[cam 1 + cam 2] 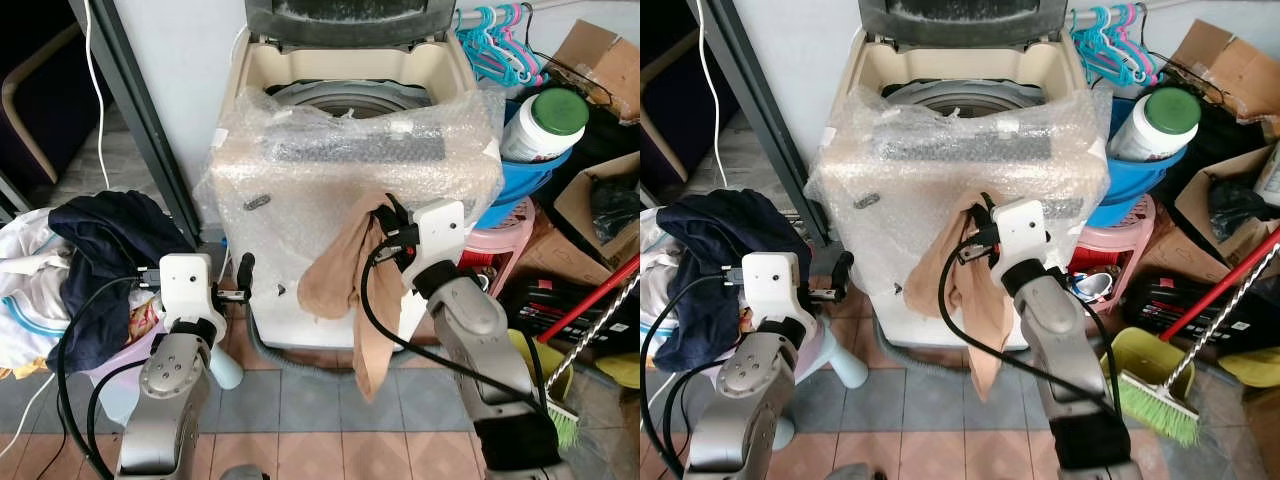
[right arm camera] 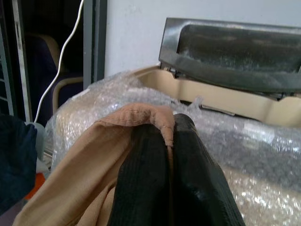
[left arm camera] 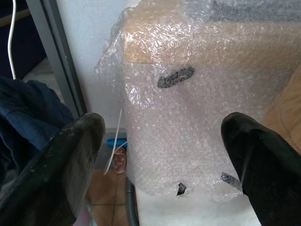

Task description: Clothes washing

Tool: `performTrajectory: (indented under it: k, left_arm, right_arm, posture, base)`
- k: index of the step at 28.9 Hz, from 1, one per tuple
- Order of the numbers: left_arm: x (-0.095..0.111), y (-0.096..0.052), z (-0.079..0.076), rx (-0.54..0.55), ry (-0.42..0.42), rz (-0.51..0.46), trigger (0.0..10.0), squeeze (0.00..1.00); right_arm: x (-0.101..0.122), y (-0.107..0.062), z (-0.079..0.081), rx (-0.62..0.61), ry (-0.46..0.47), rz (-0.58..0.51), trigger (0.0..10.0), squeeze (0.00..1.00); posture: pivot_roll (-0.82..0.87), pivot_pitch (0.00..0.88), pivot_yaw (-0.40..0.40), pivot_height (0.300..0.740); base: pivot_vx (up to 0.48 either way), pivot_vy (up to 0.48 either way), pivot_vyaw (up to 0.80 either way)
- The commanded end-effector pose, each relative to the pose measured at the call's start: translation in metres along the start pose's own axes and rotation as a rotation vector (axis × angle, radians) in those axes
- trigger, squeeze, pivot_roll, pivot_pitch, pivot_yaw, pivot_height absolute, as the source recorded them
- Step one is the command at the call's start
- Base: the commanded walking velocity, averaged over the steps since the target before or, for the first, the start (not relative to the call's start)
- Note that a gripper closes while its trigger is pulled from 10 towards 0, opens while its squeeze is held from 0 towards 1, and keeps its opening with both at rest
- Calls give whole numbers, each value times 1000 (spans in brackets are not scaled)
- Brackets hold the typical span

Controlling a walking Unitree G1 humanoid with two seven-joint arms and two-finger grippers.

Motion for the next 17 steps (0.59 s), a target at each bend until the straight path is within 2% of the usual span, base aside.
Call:
performTrajectory:
  k: [1,2,7,9,10,13,16,17]
  left_arm:
    - [0,2,-1,8,-1,6,10000,0]
    - [0,2,-1,8,-1,6,10000,0]
    - [-1,3,-1,15,-5,-2,10000,0]
    - [-2,3,0,22,-3,-2,10000,0]
    - [-2,4,1,38,-14,-3,10000,0]
    - [0,5,-2,31,-16,-3,10000,0]
    - [-2,5,2,28,-2,6,10000,0]
    - [-2,5,2,28,-2,6,10000,0]
  right_arm:
    - [24,12,-12,-9,-21,-100,10000,0]
    - [24,12,-12,-9,-21,-100,10000,0]
    - [54,39,-40,-77,-51,-185,10000,0]
    - [55,41,-42,-80,-50,-190,10000,0]
    - [60,51,-52,-107,-56,-197,10000,0]
    - [62,58,-60,-130,-64,-200,10000,0]
    - [62,70,-77,-198,-74,-170,10000,0]
    - [62,70,-77,-198,-74,-170,10000,0]
  posture:
    - [-15,0,31,740]
    - [-15,0,31,740]
    - [-10,0,4,740]
    - [-10,0,3,740]
    - [9,0,5,740]
    - [18,0,4,740]
    - [16,0,-4,740]
    - [16,0,-4,740]
  base:
    - [300,0,563]
    - [300,0,563]
    - [302,0,623]
    - [300,0,625]
    - [300,0,581]
    - [293,0,519]
    - [280,0,0]
    - [281,0,0]
Point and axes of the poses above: a point about 5 cm out from each wrist's last joint towards the gripper, its own y axis pointing out of the wrist towards the gripper, its own x axis along the axis of the wrist's last joint, z = x × y, the point moved 4 cm from there along y, pointing out of the wrist towards the gripper, and after that the axes turned 13 degrees about -y, right-handed, at the moved point
